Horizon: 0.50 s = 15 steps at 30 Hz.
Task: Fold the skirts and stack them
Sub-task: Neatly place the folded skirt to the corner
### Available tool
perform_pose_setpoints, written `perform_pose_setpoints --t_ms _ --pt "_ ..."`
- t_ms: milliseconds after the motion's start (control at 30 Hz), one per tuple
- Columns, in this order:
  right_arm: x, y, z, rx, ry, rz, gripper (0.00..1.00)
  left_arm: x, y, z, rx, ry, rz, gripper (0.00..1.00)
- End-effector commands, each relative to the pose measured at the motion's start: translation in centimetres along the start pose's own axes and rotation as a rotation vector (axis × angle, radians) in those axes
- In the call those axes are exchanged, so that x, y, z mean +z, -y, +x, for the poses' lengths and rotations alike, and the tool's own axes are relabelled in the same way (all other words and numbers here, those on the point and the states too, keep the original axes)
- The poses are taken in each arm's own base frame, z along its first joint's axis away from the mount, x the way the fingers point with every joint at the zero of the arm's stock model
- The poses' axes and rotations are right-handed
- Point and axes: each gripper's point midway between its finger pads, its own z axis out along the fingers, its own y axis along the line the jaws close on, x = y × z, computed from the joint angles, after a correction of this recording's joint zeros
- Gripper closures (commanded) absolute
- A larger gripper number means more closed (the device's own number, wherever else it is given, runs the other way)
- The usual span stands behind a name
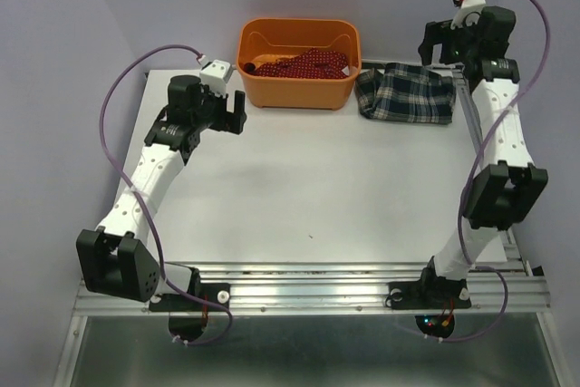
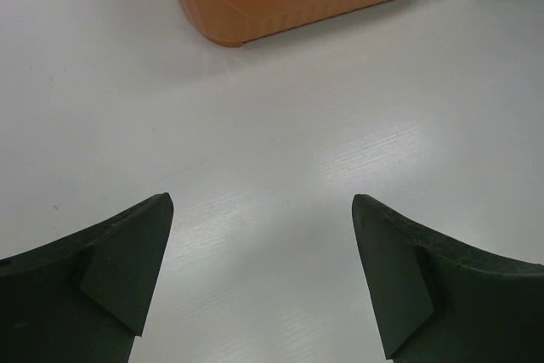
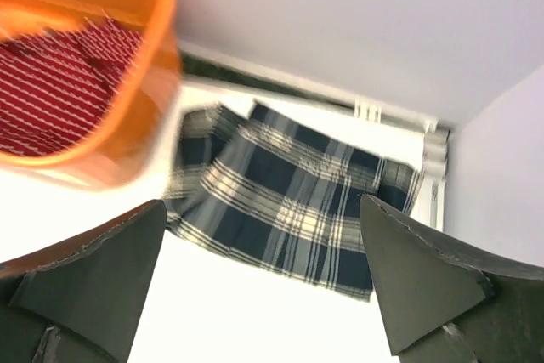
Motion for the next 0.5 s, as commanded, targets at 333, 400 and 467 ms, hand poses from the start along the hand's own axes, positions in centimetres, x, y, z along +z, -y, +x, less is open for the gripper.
perform_pose_setpoints --t_ms 333,400,467 --pt "-15.9 -10.6 17.4 0.124 -0.298 -0.221 0.0 -4.4 -0.2 5.2 0.118 0.032 -0.042 0.02" --pt "-16.8 -11.3 18.7 0.139 -0.303 -0.227 0.0 -4.8 -0.5 5.8 0.122 0.033 -0.059 0.02" --pt "-17.7 -12.1 20.1 0.156 -0.311 -0.24 0.0 -5.3 -0.5 6.5 0.132 0.03 -0.065 0.02"
